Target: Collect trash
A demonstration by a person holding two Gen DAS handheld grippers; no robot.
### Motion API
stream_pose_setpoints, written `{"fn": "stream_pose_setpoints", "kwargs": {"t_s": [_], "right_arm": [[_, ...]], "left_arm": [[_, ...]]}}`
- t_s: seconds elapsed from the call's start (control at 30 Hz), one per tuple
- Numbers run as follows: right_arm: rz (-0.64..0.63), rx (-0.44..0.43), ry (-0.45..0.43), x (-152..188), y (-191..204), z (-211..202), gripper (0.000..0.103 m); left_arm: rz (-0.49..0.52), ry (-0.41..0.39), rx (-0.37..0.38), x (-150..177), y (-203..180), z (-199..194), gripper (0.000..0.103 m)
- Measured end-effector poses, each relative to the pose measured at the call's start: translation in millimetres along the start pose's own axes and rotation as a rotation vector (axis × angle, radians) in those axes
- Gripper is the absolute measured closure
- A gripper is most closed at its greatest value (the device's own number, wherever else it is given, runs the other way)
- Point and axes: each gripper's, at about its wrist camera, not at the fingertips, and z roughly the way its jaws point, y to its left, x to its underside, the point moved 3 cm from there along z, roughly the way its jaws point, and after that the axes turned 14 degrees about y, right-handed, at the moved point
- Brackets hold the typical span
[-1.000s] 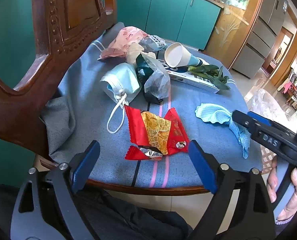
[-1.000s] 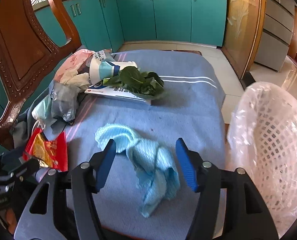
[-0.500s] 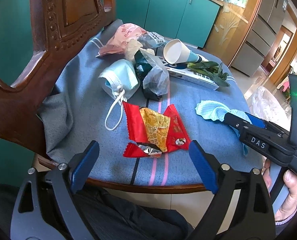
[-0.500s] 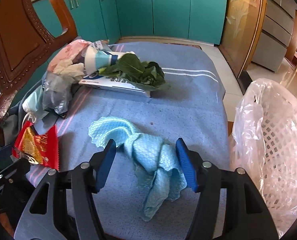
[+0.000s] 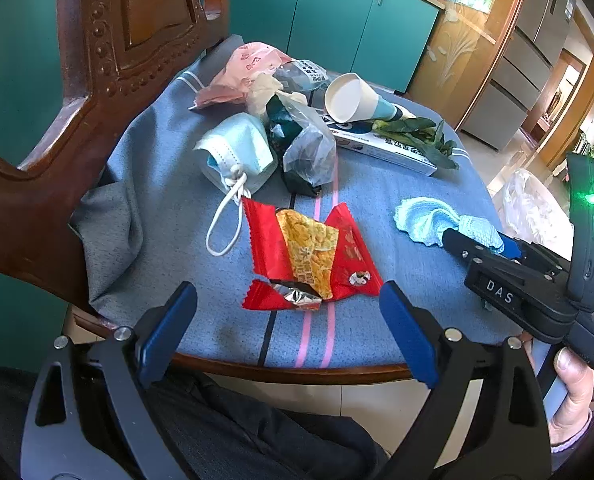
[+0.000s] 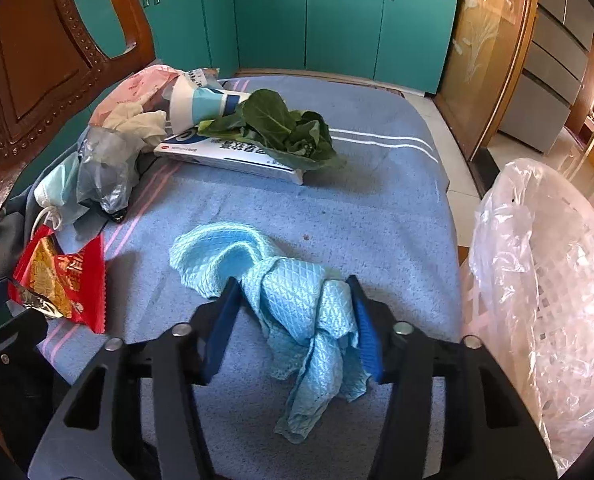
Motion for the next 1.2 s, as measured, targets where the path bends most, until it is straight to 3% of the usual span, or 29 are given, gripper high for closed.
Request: {"fn": "stream_pose_setpoints", "kwargs": {"t_s": [0.2,1.2], "right_arm": [[0.001,0.0,-0.014,0.8,-3.8,-3.1,0.062],[0.026,-0.02,-0.001,-0.2,-4.1,0.5,0.061]], "left_arm": [[0.0,0.0,0.0,0.2,-0.3,0.3,0.01],[0.035,-0.011,-0.055,-20.0,-11.9,12.1,0.011]]}}
